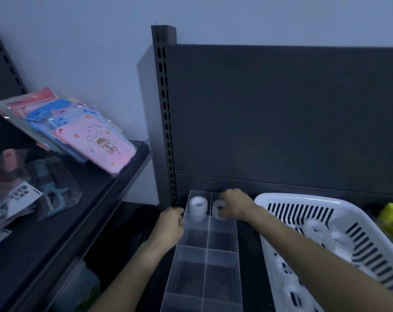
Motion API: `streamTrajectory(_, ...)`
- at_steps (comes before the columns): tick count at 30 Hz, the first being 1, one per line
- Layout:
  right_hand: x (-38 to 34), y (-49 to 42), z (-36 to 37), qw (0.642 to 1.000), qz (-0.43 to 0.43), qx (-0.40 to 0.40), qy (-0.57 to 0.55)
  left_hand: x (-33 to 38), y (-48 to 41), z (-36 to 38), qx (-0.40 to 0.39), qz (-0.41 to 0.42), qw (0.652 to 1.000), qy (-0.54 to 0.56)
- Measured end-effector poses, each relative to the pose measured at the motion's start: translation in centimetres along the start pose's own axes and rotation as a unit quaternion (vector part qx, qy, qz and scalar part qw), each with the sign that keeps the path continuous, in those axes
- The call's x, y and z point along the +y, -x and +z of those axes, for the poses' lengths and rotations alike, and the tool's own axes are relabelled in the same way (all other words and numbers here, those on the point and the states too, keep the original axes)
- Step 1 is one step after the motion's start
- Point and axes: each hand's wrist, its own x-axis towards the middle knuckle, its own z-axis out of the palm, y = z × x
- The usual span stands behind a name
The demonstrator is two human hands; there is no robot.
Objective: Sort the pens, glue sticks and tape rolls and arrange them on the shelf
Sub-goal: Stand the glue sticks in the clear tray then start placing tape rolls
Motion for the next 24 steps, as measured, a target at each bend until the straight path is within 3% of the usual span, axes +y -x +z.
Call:
streamTrajectory(3, -0.3, -0.6, 0.6, 0.997, -0.019, 0.002, 0.076, -0.5, -0.7, 0.8, 0.004, 0.004, 1.0, 0.004)
streamTrajectory(6, 0.2, -0.9, 0.9, 0.997, -0.02, -0.007, 0.079, -0.2, -0.9, 0.9, 0.009, 0.006, 1.0, 0.007)
streamTrajectory(9, 1.3, 0.2, 0.0, 0.999, -0.029, 0.023, 0.008, 1.0, -0.8, 0.6, 0.04, 0.019, 0.999, -0.019)
streamTrajectory(12, 3.2, 3.2, -2.6, 0.989, -0.038, 0.107, -0.091, 3.7, -0.5, 0.5, 0.078, 0.059, 0.995, -0.034)
streamTrajectory(16, 8.8, 7.7, -5.5, 0.977, 0.011, 0.181, -0.115, 9.0, 0.4, 2.0, 0.087, 0.137, 0.987, -0.007)
streamTrajectory(18, 12.3, 9.8, -6.0, 0.976, 0.065, 0.178, -0.112, 11.5, 0.7, 3.4, 0.082, 0.172, 0.982, -0.004)
streamTrajectory(21, 16.4, 12.4, -5.5, 0.986, 0.116, 0.109, -0.055, 14.8, 1.0, 5.9, 0.029, 0.195, 0.98, -0.039)
streamTrajectory(24, 18.9, 13.8, -4.3, 0.99, 0.128, 0.062, -0.026, 17.7, 1.4, 8.1, -0.043, 0.215, 0.964, -0.147)
